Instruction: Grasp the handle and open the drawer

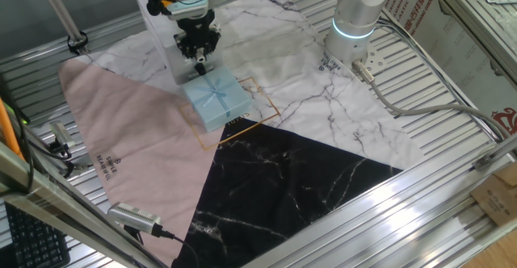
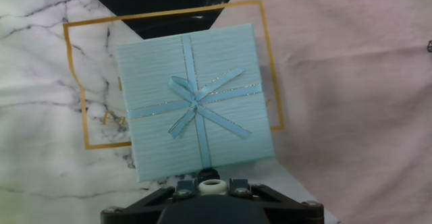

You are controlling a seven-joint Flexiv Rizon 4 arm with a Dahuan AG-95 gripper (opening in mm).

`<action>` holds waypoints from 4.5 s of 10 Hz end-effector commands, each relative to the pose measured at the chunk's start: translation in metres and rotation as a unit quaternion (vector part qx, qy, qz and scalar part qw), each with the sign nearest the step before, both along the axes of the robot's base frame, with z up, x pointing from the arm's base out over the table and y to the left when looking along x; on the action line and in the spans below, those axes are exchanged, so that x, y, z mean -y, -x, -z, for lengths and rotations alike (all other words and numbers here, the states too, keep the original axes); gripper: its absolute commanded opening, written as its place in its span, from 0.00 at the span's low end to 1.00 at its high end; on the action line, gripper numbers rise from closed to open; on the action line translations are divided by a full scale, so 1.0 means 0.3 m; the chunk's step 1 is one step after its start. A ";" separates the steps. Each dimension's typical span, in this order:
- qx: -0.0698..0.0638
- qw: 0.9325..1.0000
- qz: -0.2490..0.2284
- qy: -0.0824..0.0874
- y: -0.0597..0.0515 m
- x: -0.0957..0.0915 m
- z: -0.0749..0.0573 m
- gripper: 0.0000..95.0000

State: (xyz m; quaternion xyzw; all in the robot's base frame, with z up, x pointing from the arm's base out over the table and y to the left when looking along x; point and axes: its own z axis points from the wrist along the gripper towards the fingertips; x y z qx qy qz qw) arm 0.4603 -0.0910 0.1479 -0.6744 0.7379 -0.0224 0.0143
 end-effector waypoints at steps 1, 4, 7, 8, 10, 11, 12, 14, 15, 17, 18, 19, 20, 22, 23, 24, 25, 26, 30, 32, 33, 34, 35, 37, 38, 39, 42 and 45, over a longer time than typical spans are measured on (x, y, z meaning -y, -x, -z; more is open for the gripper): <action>0.000 1.000 0.001 0.003 -0.001 -0.007 -0.003 0.00; 0.000 1.000 0.002 0.000 -0.003 -0.020 0.004 0.00; -0.001 1.000 0.005 0.004 -0.003 -0.032 -0.004 0.00; -0.002 1.000 0.007 0.003 -0.004 -0.036 -0.007 0.00; -0.001 1.000 0.008 0.003 -0.007 -0.043 -0.003 0.00; -0.001 1.000 0.009 0.004 -0.007 -0.047 0.000 0.00; -0.001 1.000 0.010 0.003 -0.008 -0.052 0.003 0.00; -0.002 1.000 0.015 0.008 -0.009 -0.068 0.003 0.00; -0.002 1.000 0.014 0.011 -0.010 -0.074 0.002 0.00; -0.003 1.000 0.017 0.010 -0.013 -0.087 0.005 0.00; -0.002 1.000 0.018 0.010 -0.015 -0.095 0.011 0.00; -0.001 1.000 0.019 0.015 -0.016 -0.105 0.011 0.00; -0.003 1.000 0.020 0.017 -0.017 -0.111 0.010 0.00; -0.003 1.000 0.020 0.019 -0.019 -0.125 0.005 0.00; -0.003 1.000 0.021 0.017 -0.019 -0.128 0.005 0.00; -0.003 1.000 0.021 0.012 -0.020 -0.131 0.006 0.00; -0.003 1.000 0.021 0.012 -0.021 -0.134 0.007 0.00; -0.003 1.000 0.020 0.013 -0.022 -0.137 0.007 0.00; -0.003 1.000 0.025 0.011 -0.026 -0.159 0.002 0.00; -0.003 1.000 0.025 0.013 -0.028 -0.165 0.002 0.00; -0.003 1.000 0.025 0.011 -0.028 -0.168 0.000 0.00; -0.003 1.000 0.022 0.011 -0.029 -0.172 0.000 0.00; -0.004 1.000 0.021 0.011 -0.030 -0.179 -0.001 0.00; -0.003 1.000 0.013 0.010 -0.034 -0.193 -0.001 0.00; -0.003 1.000 0.010 0.010 -0.036 -0.202 0.001 0.00; -0.003 1.000 0.006 0.009 -0.037 -0.206 0.002 0.00; -0.005 1.000 0.002 0.008 -0.038 -0.217 0.001 0.00; -0.005 1.000 0.005 0.008 -0.040 -0.235 0.000 0.00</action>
